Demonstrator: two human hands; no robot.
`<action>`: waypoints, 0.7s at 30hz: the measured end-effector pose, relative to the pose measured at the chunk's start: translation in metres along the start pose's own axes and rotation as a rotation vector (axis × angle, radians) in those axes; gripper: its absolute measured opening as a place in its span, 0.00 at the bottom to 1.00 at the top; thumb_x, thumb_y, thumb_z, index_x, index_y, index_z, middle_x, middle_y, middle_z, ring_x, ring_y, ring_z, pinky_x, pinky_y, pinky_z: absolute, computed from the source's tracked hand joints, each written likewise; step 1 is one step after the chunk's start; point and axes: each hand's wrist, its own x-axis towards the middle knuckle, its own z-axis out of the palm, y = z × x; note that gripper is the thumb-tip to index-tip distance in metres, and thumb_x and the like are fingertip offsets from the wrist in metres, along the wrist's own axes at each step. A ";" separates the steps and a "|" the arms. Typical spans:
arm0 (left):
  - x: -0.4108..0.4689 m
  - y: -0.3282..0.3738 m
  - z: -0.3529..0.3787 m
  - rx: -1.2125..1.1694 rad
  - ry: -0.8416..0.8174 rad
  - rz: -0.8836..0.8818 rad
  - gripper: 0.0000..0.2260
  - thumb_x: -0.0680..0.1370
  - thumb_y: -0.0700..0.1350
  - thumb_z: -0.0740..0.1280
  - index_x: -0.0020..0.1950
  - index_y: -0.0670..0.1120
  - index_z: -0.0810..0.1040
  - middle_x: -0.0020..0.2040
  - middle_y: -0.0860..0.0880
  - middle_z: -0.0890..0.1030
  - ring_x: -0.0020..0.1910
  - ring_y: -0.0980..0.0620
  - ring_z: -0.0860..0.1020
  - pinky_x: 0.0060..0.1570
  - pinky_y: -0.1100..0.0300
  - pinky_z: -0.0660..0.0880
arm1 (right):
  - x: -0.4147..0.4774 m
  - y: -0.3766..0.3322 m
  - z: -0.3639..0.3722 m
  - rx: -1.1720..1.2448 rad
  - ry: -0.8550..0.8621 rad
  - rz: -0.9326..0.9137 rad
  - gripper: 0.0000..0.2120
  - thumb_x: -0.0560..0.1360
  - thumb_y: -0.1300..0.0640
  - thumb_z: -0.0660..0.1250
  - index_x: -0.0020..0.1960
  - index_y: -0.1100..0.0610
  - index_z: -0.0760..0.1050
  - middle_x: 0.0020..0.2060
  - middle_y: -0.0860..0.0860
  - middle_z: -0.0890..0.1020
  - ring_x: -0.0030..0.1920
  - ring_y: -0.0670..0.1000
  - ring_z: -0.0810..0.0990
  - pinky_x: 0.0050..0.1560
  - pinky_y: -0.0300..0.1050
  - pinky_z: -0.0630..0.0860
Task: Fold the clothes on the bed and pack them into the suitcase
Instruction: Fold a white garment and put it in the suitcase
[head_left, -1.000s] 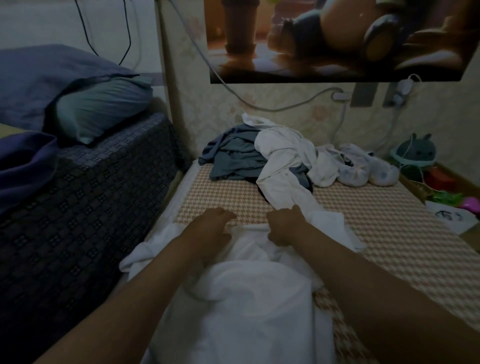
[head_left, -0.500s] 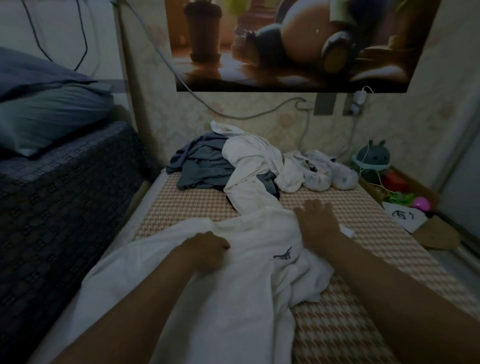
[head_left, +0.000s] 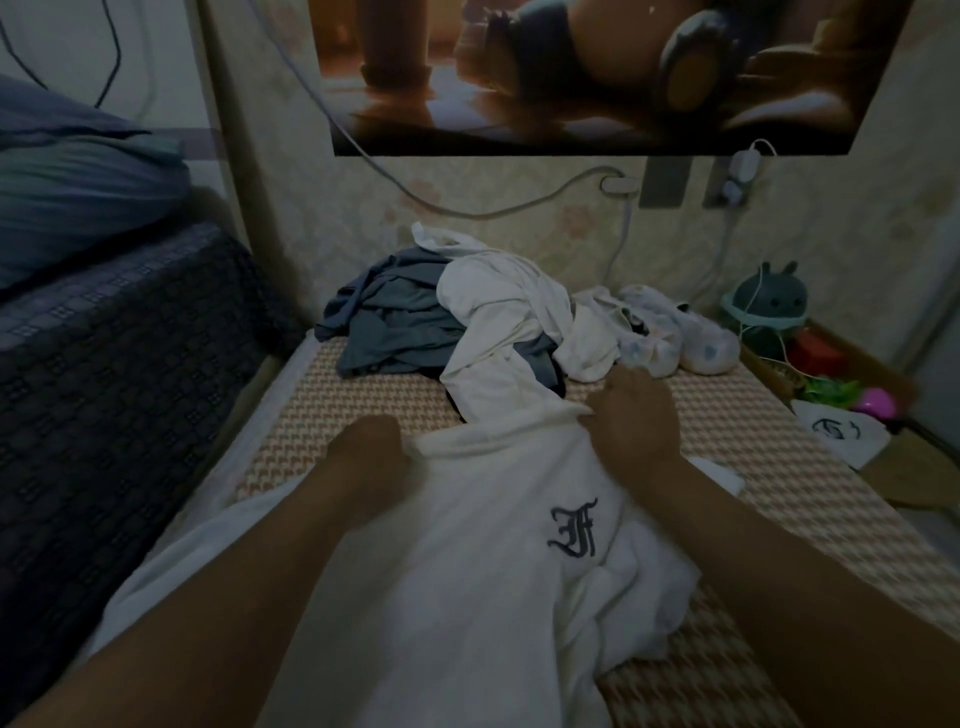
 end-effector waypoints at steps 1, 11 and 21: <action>0.005 0.003 -0.003 -0.116 0.067 0.014 0.15 0.79 0.45 0.63 0.63 0.39 0.74 0.65 0.41 0.74 0.62 0.42 0.73 0.58 0.56 0.70 | 0.003 0.001 0.000 0.031 0.027 0.047 0.08 0.65 0.58 0.76 0.33 0.58 0.78 0.37 0.58 0.79 0.34 0.57 0.77 0.32 0.45 0.72; 0.069 0.040 -0.015 -0.351 0.088 0.106 0.30 0.76 0.40 0.68 0.74 0.45 0.59 0.74 0.40 0.60 0.71 0.40 0.64 0.64 0.49 0.67 | 0.013 0.019 0.011 0.697 -0.429 0.381 0.27 0.76 0.52 0.67 0.72 0.57 0.67 0.67 0.55 0.74 0.63 0.55 0.74 0.57 0.44 0.72; -0.006 0.126 0.015 -0.267 -0.076 0.375 0.25 0.74 0.59 0.69 0.69 0.54 0.68 0.67 0.48 0.69 0.66 0.47 0.69 0.62 0.55 0.68 | -0.023 0.066 -0.029 0.085 -0.774 0.449 0.37 0.77 0.36 0.55 0.77 0.59 0.56 0.76 0.59 0.57 0.75 0.61 0.56 0.74 0.57 0.51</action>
